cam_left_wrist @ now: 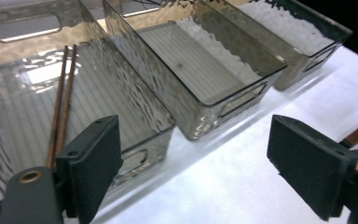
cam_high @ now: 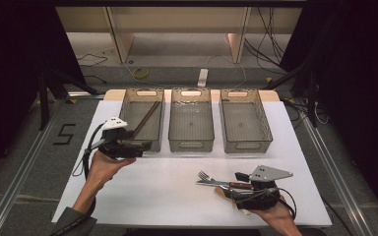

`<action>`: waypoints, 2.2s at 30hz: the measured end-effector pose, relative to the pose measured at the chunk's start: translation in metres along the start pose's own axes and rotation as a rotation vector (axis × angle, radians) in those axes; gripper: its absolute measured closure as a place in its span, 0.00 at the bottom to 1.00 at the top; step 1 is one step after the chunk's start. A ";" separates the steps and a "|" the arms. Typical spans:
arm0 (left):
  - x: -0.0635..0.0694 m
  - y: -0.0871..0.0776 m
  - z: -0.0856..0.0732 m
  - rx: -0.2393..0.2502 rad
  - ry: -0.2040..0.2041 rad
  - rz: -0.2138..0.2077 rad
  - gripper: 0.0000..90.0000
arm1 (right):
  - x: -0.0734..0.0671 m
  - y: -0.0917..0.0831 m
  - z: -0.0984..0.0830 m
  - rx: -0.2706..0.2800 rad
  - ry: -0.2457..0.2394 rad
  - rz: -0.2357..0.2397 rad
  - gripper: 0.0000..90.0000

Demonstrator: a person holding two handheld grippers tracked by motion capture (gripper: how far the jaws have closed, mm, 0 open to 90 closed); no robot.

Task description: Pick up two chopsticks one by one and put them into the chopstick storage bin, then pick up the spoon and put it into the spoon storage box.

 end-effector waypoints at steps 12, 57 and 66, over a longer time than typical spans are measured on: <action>0.014 -0.013 -0.019 0.073 -0.007 -0.028 0.18 | 0.001 0.008 -0.006 -0.087 -0.001 0.001 0.31; 0.032 -0.027 -0.063 0.066 0.057 -0.044 0.17 | 0.011 0.041 -0.014 -0.501 -0.008 -0.019 0.70; 0.033 -0.028 -0.064 0.068 0.056 -0.043 0.17 | 0.012 0.052 -0.018 -0.584 -0.009 -0.016 0.76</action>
Point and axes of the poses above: each handheld gripper's, and its own axes: y roughly forward along the jaws, z roughly out of its top, x roughly to its right, the point moved 5 cm from there along y, roughly forward along the jaws, and after that the axes turned 15 degrees about z, right-handed, at the moved point
